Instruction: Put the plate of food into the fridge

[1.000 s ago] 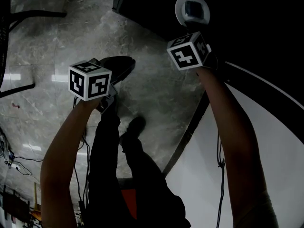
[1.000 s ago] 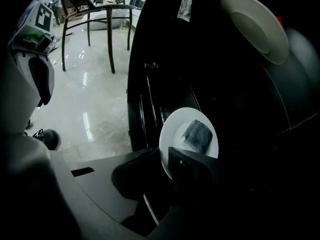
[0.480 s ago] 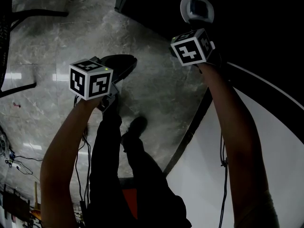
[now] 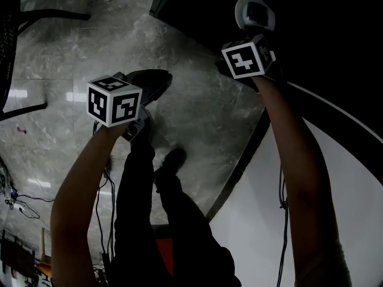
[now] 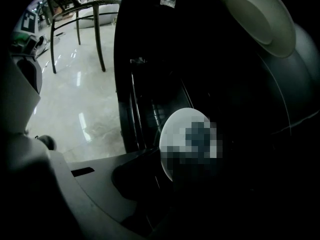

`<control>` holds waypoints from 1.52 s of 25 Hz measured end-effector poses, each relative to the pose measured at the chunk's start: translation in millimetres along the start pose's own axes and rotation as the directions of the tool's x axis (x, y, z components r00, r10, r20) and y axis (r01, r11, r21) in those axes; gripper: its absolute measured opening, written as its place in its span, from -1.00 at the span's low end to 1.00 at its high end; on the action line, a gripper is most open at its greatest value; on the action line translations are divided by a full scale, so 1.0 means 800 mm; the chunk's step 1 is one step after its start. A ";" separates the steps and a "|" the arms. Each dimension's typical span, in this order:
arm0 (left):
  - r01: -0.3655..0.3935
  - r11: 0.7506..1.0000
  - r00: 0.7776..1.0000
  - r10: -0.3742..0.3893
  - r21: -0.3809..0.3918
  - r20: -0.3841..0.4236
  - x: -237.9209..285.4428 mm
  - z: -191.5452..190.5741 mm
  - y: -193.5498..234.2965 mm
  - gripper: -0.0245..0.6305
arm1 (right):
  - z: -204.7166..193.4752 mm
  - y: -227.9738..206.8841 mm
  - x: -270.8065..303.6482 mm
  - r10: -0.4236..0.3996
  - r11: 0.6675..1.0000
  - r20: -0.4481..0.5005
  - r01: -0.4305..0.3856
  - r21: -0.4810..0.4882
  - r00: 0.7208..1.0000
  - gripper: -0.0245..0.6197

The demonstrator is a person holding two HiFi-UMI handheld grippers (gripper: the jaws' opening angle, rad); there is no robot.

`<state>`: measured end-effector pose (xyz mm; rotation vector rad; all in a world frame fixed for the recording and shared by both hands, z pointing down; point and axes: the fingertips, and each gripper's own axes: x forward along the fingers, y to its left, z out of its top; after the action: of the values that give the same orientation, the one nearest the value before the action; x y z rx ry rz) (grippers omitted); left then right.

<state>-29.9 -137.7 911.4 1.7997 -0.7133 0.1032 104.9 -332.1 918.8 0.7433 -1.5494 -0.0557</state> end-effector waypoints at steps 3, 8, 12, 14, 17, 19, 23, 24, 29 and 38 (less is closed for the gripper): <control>-0.013 1.000 1.000 0.013 -0.005 0.014 -0.005 0.005 0.004 -0.76 | 0.006 0.000 -0.009 -0.010 0.999 0.034 0.009 0.033 0.999 -0.73; -0.032 0.999 0.999 0.032 0.002 0.027 -0.009 0.011 -0.001 -0.76 | 0.023 0.000 -0.038 -0.028 0.999 0.126 0.022 0.050 0.992 -0.74; -0.044 0.999 0.998 0.044 0.001 0.047 -0.011 0.020 -0.015 -0.77 | 0.033 0.025 -0.073 0.050 0.993 0.171 -0.067 0.094 0.984 -0.80; -0.057 0.998 0.997 0.057 0.012 0.051 -0.020 0.030 -0.018 -0.78 | 0.043 0.046 -0.088 0.109 0.973 0.194 -0.145 0.179 0.975 -0.82; -0.068 0.998 0.996 0.066 0.017 0.066 -0.030 0.047 -0.031 -0.78 | 0.047 0.072 -0.118 0.194 0.885 0.219 -0.267 0.381 0.956 -0.82; -0.075 0.997 0.995 0.072 0.036 0.067 -0.036 0.056 -0.043 -0.79 | 0.044 0.088 -0.142 0.229 0.824 0.234 -0.316 0.470 0.945 -0.83; -0.112 0.990 0.993 0.108 0.083 0.048 -0.053 0.057 -0.069 -0.88 | 0.027 0.129 -0.198 0.343 0.647 0.285 -0.445 0.620 0.895 -0.83; -0.121 0.988 0.992 0.117 0.099 0.042 -0.055 0.057 -0.076 -0.89 | 0.021 0.136 -0.212 0.370 0.596 0.303 -0.474 0.648 0.878 -0.82; -0.133 0.979 0.991 0.132 0.154 0.019 -0.062 0.063 -0.108 -0.89 | -0.004 0.138 -0.258 0.403 0.491 0.337 -0.512 0.705 0.851 -0.83; -0.135 0.977 0.991 0.137 0.164 -0.005 -0.080 0.059 -0.153 -0.89 | -0.004 0.137 -0.318 0.433 0.462 0.367 -0.552 0.694 0.823 -0.83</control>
<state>-31.9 -132.2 765.5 1.9021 -0.8366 0.2741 45.7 -123.0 747.2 0.9248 -1.8746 1.1240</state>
